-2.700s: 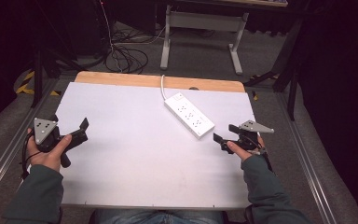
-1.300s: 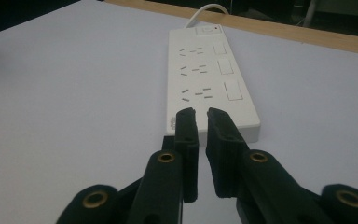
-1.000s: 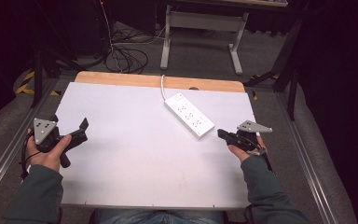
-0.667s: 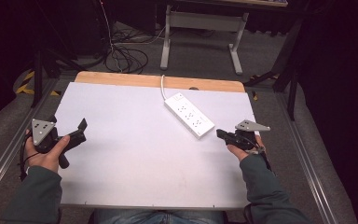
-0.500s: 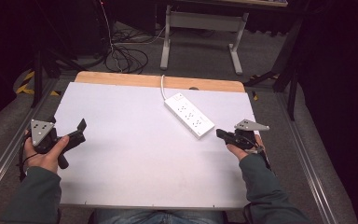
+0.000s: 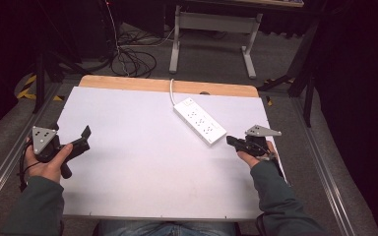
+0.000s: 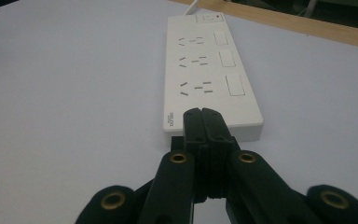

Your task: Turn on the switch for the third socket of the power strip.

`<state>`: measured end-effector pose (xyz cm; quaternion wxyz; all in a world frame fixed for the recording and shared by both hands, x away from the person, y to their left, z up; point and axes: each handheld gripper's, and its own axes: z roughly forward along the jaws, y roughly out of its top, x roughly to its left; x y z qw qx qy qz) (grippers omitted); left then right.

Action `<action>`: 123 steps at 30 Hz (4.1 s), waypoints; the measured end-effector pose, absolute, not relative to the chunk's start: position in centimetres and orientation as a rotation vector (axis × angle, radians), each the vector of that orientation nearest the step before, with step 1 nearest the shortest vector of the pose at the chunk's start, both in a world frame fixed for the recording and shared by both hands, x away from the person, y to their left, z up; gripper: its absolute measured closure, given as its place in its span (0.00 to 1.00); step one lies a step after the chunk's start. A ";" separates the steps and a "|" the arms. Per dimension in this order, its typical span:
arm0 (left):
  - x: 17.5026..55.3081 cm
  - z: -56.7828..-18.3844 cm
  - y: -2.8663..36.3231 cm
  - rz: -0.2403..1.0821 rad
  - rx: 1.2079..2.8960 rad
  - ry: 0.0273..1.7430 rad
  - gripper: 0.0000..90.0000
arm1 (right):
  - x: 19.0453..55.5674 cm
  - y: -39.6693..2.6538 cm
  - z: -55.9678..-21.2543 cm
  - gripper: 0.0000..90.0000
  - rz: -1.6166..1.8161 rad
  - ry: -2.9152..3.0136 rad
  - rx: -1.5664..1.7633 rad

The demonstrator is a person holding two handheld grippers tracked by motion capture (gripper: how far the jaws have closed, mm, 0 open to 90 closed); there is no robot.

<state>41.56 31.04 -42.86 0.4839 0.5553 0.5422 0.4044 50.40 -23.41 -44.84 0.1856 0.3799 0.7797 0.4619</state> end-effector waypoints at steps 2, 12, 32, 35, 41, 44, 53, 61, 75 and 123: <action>41.5 -42.9 31.0 0.985 1.354 1.320 0.02 | 50.4 -23.4 -44.8 1.00 1.303 2.198 1.074; 41.3 -42.9 31.2 0.986 1.355 1.326 0.02 | 51.0 -23.0 -44.8 1.00 1.298 2.199 1.082; 40.9 -43.0 31.6 0.990 1.356 1.336 0.02 | 52.4 -22.4 -44.9 1.00 1.275 2.198 1.098; 41.0 -43.0 31.6 0.988 1.353 1.336 0.02 | 52.5 -22.4 -44.9 1.00 1.274 2.196 1.100; 41.0 -43.0 31.5 0.984 1.356 1.336 0.02 | 52.8 -22.4 -44.9 1.00 1.266 2.193 1.099; 41.0 -43.0 31.5 0.984 1.358 1.335 0.02 | 52.9 -22.4 -44.9 1.00 1.264 2.191 1.103; 41.0 -43.0 31.6 0.987 1.363 1.334 0.02 | 53.2 -22.4 -44.9 1.00 1.256 2.187 1.106; 41.0 -43.0 31.5 0.983 1.361 1.335 0.02 | 53.5 -22.3 -44.9 1.00 1.236 2.184 1.104; 40.9 -43.0 31.6 0.981 1.364 1.338 0.02 | 54.3 -22.1 -44.8 1.00 1.222 2.177 1.113; 40.6 -43.2 31.8 0.986 1.363 1.344 0.02 | 55.9 -21.1 -44.9 1.00 1.197 2.193 1.108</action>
